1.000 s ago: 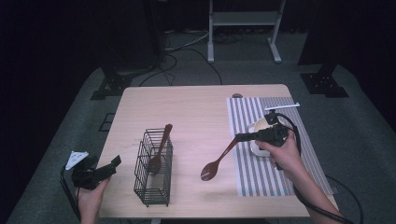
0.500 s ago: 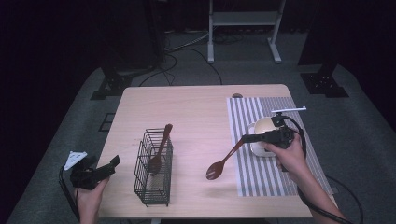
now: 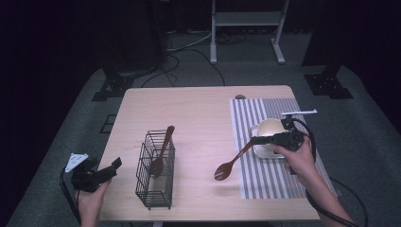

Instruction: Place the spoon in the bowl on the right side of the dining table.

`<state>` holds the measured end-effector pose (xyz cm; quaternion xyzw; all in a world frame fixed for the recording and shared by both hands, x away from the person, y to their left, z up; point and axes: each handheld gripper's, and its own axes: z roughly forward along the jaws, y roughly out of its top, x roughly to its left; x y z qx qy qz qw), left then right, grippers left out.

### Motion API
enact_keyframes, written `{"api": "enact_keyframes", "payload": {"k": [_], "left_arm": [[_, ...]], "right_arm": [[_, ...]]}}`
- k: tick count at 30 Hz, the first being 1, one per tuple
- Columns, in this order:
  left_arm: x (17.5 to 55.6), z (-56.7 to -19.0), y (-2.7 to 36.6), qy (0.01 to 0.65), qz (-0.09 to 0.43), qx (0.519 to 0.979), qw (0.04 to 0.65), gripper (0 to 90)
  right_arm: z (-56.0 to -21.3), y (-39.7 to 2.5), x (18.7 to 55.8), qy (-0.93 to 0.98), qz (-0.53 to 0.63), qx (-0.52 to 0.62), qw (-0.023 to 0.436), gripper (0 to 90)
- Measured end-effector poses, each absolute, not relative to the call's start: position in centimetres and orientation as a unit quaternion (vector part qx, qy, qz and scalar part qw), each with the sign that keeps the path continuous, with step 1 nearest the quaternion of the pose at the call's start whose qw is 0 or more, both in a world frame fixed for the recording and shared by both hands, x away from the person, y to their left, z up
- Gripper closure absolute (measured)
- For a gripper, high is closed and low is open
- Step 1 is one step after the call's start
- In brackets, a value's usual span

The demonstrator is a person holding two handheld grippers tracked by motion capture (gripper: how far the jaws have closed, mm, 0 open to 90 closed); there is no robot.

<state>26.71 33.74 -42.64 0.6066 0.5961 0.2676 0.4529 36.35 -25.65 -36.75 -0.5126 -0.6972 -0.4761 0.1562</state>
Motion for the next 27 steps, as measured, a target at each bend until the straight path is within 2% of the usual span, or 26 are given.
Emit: {"api": "enact_keyframes", "payload": {"k": [27], "left_arm": [[26.7,-42.6,33.6,0.595,0.267,0.608,0.452,2.4]], "right_arm": [[-37.4,-28.6,36.4,-0.679,-0.475,-0.542,0.141,83.1]]}}
